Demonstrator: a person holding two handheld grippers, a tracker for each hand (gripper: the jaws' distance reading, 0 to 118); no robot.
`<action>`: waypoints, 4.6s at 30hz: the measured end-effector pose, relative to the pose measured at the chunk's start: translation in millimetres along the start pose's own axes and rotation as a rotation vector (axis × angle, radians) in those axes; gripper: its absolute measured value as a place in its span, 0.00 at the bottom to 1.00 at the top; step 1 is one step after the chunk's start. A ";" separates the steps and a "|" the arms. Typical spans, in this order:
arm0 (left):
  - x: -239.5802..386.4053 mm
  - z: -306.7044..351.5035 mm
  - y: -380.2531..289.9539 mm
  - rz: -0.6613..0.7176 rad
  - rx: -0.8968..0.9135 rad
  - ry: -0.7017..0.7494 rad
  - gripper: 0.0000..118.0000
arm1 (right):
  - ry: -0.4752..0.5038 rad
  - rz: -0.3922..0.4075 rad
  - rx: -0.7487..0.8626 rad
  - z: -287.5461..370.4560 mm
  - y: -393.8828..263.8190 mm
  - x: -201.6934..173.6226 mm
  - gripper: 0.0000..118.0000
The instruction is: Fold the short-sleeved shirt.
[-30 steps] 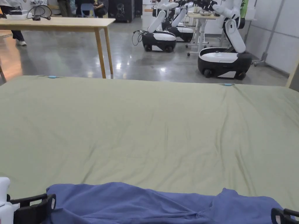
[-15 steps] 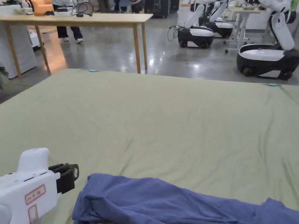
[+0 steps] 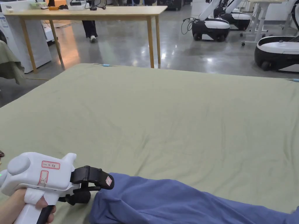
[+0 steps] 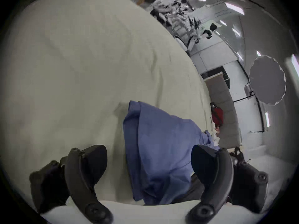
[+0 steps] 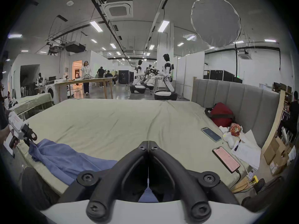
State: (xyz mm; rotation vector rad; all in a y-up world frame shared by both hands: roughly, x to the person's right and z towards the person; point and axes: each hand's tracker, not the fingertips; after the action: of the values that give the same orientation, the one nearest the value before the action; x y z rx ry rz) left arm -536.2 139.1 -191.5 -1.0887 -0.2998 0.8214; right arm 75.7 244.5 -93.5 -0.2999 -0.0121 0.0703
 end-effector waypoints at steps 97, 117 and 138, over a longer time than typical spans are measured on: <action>122.0 -88.1 -76.2 -0.138 -0.006 -0.099 0.40 | 0.138 -0.076 -0.115 -10.6 -17.1 12.3 0.01; 101.5 -131.3 -47.6 -0.026 -0.110 -0.229 0.08 | 0.105 -0.050 -0.134 -3.6 -14.2 12.5 0.01; 227.7 -31.4 -60.3 -0.266 0.111 0.208 0.08 | 0.197 -0.046 -0.111 -10.9 -16.4 -0.4 0.01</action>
State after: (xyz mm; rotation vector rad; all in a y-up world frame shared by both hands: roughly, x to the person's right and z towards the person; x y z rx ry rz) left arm -337.2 268.9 -191.4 -0.9955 -0.2157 0.4780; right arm 76.7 225.6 -99.1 -0.4167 0.1731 -0.0058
